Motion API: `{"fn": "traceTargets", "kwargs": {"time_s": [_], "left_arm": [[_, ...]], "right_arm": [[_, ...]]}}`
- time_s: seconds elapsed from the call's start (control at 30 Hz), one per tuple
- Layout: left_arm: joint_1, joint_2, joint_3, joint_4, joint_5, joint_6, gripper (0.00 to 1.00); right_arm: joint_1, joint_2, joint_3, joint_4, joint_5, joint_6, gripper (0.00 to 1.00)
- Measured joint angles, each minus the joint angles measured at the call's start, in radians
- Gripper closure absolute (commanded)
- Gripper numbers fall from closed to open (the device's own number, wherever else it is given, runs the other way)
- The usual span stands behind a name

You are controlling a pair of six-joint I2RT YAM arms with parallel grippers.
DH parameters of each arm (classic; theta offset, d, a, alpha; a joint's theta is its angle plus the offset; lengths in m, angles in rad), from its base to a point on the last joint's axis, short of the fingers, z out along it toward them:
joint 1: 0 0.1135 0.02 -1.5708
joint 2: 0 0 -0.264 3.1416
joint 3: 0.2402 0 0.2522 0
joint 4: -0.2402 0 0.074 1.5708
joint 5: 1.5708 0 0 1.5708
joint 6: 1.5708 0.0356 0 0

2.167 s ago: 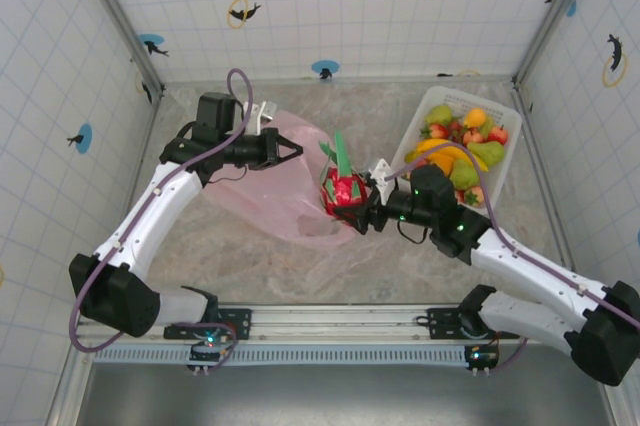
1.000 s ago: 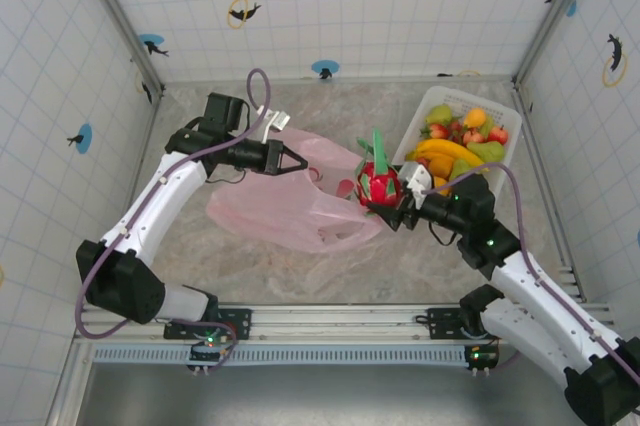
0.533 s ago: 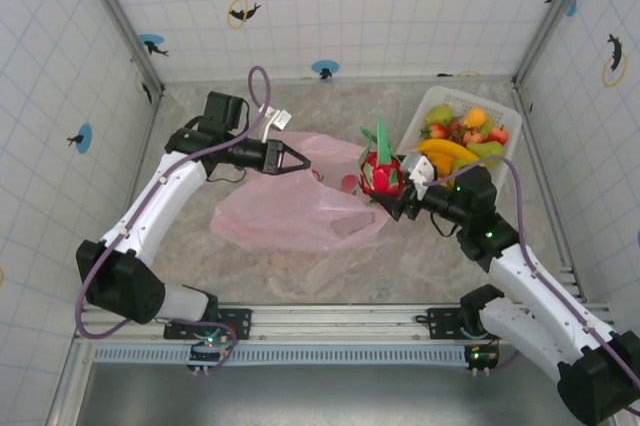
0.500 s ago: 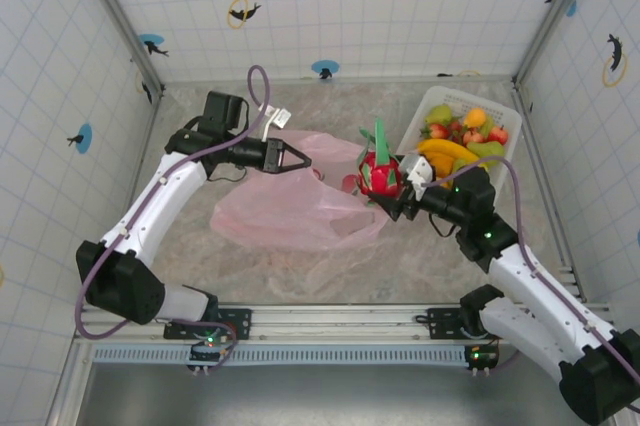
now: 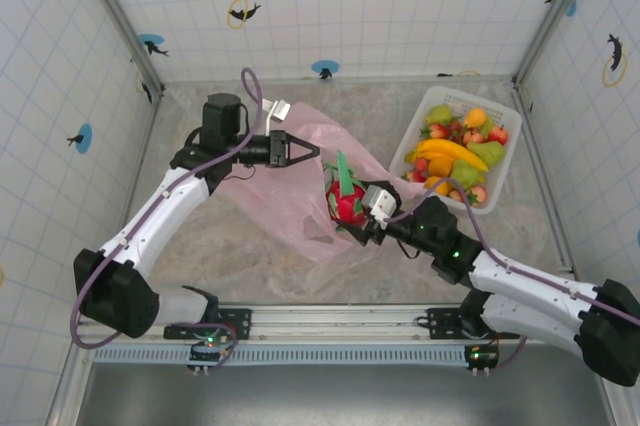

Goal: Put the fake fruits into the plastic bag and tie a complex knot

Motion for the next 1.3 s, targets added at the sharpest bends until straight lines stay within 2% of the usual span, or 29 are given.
{"fn": "traceTargets", "kwargs": {"time_s": [0.23, 0.5, 0.73, 0.97, 1.3], "left_arm": [[0.000, 0.000, 0.000, 0.089, -0.037, -0.089, 1.00], [-0.034, 0.000, 0.000, 0.106, -0.038, -0.099, 1.00], [-0.118, 0.000, 0.000, 0.081, -0.039, -0.054, 1.00], [-0.137, 0.000, -0.004, 0.026, -0.077, -0.020, 1.00], [-0.252, 0.027, -0.057, 0.127, -0.155, -0.103, 1.00]], "right_arm": [[0.002, -0.004, -0.074, 0.042, 0.061, 0.039, 0.49], [-0.020, -0.002, -0.085, 0.006, 0.061, 0.123, 0.49], [-0.058, 0.058, 0.019, -0.117, 0.021, 0.208, 0.49], [-0.131, 0.066, 0.141, -0.190, -0.005, 0.334, 0.49], [-0.169, 0.194, 0.259, -0.260, 0.023, 0.465, 0.50]]}}
